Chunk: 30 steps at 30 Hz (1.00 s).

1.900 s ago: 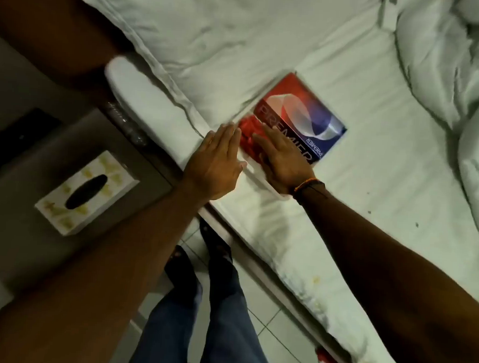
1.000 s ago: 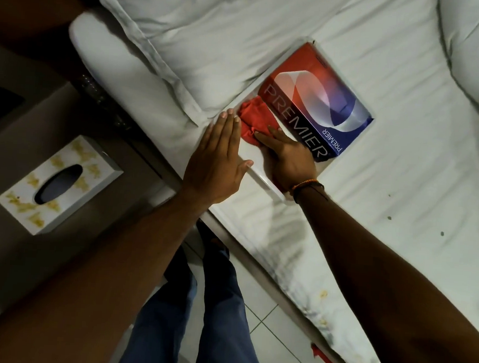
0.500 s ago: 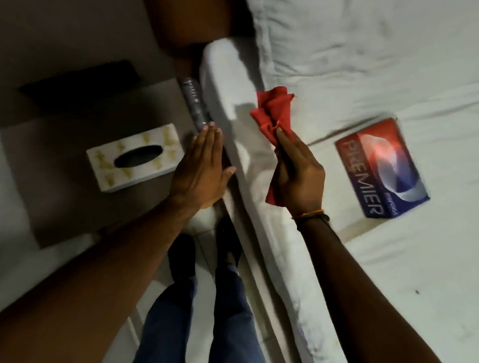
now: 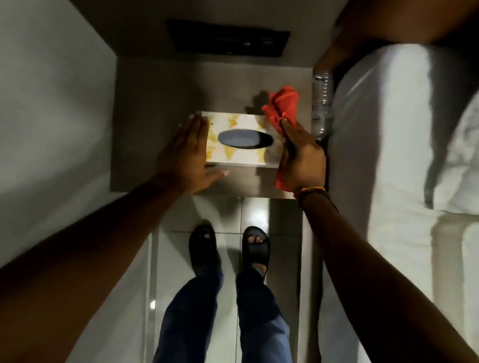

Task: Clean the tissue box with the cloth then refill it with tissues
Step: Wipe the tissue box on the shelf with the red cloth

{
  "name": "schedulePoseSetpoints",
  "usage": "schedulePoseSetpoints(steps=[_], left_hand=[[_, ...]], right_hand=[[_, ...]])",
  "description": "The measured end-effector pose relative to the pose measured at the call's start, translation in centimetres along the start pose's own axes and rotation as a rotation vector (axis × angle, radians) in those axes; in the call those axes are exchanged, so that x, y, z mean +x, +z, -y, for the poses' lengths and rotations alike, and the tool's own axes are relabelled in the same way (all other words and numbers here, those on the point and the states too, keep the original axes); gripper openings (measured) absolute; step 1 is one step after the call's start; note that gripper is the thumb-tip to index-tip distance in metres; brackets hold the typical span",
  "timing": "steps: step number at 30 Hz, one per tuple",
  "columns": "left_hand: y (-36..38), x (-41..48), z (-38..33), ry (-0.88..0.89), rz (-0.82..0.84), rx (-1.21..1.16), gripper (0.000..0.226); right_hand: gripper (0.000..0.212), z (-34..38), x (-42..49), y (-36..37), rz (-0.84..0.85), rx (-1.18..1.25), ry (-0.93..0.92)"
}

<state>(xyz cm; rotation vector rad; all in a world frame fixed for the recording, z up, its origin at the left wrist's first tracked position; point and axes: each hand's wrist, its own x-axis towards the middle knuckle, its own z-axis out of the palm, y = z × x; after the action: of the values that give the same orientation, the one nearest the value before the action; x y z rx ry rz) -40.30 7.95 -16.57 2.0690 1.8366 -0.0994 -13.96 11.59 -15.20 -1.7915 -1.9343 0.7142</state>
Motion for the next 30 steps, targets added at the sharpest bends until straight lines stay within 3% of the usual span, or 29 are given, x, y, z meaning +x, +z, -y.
schedulePoseSetpoints(steps=[6, 10, 24, 30], left_hand=[[3.5, 1.7, 3.8, -0.102, 0.108, -0.085, 0.149], [4.4, 2.5, 4.3, -0.087, 0.103, -0.140, 0.151], [4.0, 6.7, 5.6, -0.029, 0.128, -0.268, 0.157], [4.1, 7.1, 5.4, -0.056, 0.101, -0.278, 0.152]], right_hand=[[0.050, -2.0, 1.4, 5.4, 0.076, -0.195, 0.137], [0.056, -2.5, 0.6, 6.0, 0.047, -0.274, 0.070], [0.057, -3.7, 0.7, 6.5, 0.059, -0.157, -0.048], [0.058, -3.0, 0.9, 7.5, 0.021, -0.147, 0.031]])
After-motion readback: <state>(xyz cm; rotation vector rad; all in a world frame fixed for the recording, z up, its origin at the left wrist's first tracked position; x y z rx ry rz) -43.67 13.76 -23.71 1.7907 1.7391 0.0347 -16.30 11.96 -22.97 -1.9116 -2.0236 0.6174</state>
